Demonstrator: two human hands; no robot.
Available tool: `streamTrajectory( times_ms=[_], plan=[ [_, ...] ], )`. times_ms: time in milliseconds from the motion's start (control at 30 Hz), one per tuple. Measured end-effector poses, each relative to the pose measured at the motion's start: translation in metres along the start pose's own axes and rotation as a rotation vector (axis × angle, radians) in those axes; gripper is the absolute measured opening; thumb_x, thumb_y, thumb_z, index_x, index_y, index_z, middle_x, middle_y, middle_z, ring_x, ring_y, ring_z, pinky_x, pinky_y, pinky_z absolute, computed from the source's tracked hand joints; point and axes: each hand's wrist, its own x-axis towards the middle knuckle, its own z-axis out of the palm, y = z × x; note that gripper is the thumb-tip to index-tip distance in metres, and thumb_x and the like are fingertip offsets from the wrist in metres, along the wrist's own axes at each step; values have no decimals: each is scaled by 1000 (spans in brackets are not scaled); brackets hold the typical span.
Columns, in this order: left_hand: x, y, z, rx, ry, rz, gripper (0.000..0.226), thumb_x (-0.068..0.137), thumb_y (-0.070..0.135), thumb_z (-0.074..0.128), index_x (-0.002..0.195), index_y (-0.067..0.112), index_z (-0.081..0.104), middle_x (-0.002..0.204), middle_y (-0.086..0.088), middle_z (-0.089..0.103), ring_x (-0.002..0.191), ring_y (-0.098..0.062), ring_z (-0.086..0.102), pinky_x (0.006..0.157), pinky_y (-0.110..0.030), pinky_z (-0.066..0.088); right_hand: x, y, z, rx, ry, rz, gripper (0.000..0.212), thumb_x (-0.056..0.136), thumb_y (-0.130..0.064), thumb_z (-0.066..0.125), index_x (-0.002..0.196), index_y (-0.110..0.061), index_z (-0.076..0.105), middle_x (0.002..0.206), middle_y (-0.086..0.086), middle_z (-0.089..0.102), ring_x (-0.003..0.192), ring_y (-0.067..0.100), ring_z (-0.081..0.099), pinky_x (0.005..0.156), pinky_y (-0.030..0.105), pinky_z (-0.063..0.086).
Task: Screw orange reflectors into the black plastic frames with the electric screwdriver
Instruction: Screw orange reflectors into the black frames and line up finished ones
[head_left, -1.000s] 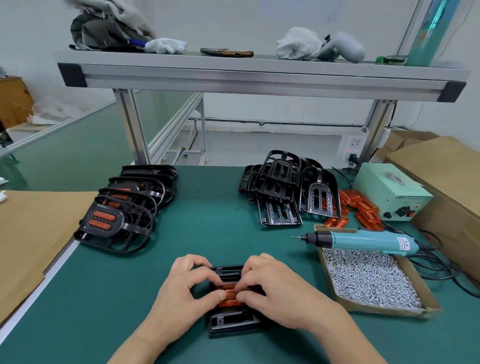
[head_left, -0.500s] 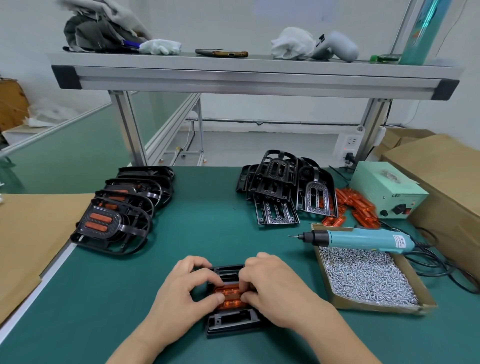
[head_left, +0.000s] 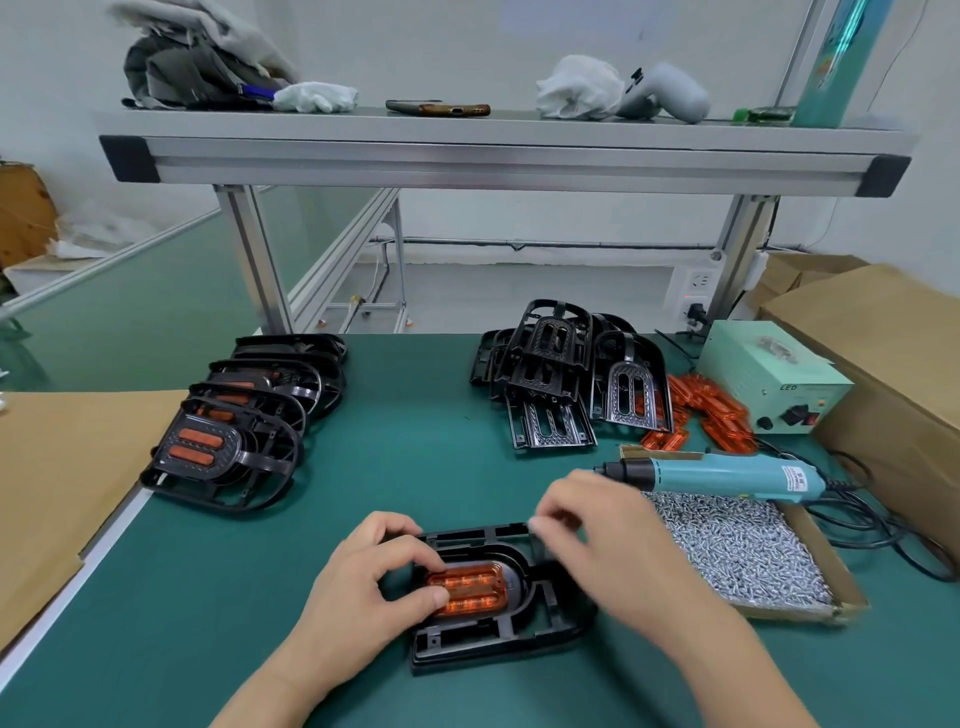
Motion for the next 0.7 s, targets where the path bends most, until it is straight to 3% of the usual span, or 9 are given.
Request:
streamTrajectory(
  times_ms=[100, 233, 400, 700],
  plan=[
    [0, -1, 1, -1, 4, 4, 27, 66, 61, 68, 87, 45, 71, 118, 26, 49, 117, -6, 52, 101, -38, 43, -9, 25, -27, -161, 31, 221, 17, 93, -33, 62, 77, -25, 60, 81, -11, 59, 81, 10, 55, 76, 32, 45],
    [0, -1, 2, 7, 5, 4, 26, 67, 61, 68, 87, 45, 71, 119, 25, 50, 118, -6, 53, 102, -37, 41, -17, 49, -41, -415, -136, 432, 19, 96, -28, 52, 80, -25, 62, 87, -5, 68, 89, 24, 63, 77, 34, 52],
    [0, 1, 1, 6, 11, 7, 27, 66, 60, 68, 88, 45, 71, 118, 25, 50, 117, -6, 53, 100, -31, 41, -15, 56, -35, -395, -213, 491, 18, 85, -16, 58, 70, -25, 55, 85, -1, 67, 87, 25, 62, 73, 32, 50],
    [0, 8, -1, -32, 14, -17, 35, 65, 63, 69, 97, 49, 71, 117, 23, 53, 117, -6, 54, 97, -25, 41, -14, 65, -35, -319, -92, 524, 17, 87, -18, 62, 77, -31, 65, 87, -8, 67, 87, 19, 62, 77, 34, 54]
  ],
)
